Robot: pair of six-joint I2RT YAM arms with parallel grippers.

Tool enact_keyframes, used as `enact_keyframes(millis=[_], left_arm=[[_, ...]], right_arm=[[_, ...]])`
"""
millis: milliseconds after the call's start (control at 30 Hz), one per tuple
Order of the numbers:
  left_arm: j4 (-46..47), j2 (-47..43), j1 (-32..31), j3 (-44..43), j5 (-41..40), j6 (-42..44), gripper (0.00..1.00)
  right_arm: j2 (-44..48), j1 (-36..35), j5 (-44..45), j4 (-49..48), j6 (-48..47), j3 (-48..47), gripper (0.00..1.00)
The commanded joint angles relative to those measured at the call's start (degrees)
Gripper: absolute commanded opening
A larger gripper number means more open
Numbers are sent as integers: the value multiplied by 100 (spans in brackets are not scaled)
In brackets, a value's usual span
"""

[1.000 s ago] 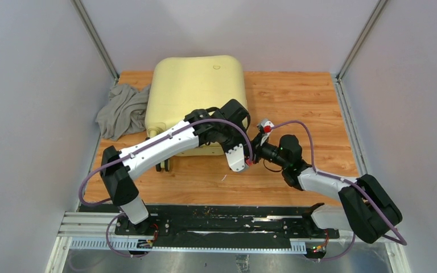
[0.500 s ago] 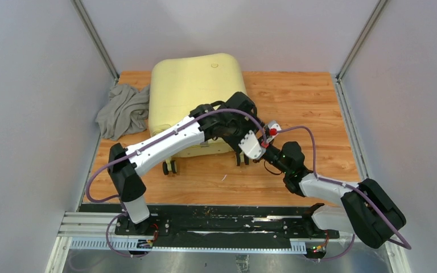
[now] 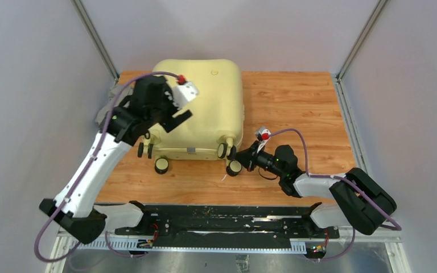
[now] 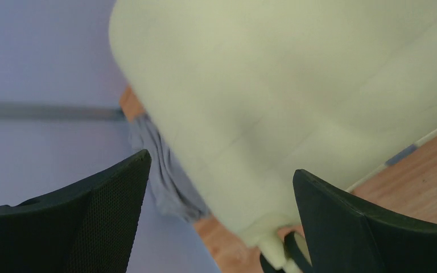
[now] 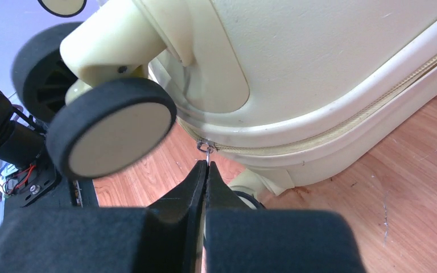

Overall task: Pack the luggage
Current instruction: Zip the luggage at the center of the board.

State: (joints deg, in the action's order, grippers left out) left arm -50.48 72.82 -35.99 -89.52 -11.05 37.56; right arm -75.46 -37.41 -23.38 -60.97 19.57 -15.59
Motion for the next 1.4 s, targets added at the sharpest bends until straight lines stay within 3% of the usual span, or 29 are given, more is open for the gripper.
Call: enact_keyframes(millis=[0,200,500,733,967,1367], left_arm=[[-612,-820,1346,718,144,-1542,100],[-1037,-1489,2650,1400,550,-2236,100],[-1162,-1504,3298,2433,1057,-2215,100],[-1153,-1164,3432,2460,1874,-2070,92],[-1148,-652,3434,2499,2448,-1891,71],[-1079,-547,3311,2240,4044,-2139,0]], right_arm=[[81,-57,79,-215,129,-62,0],[379,-188,364,178,96,-183,0],[371,-411,580,307,94,-129,0],[293,-513,673,293,90,-146,0],[419,-545,784,363,54,-57,0],[713,-776,1471,289,-245,81,0]])
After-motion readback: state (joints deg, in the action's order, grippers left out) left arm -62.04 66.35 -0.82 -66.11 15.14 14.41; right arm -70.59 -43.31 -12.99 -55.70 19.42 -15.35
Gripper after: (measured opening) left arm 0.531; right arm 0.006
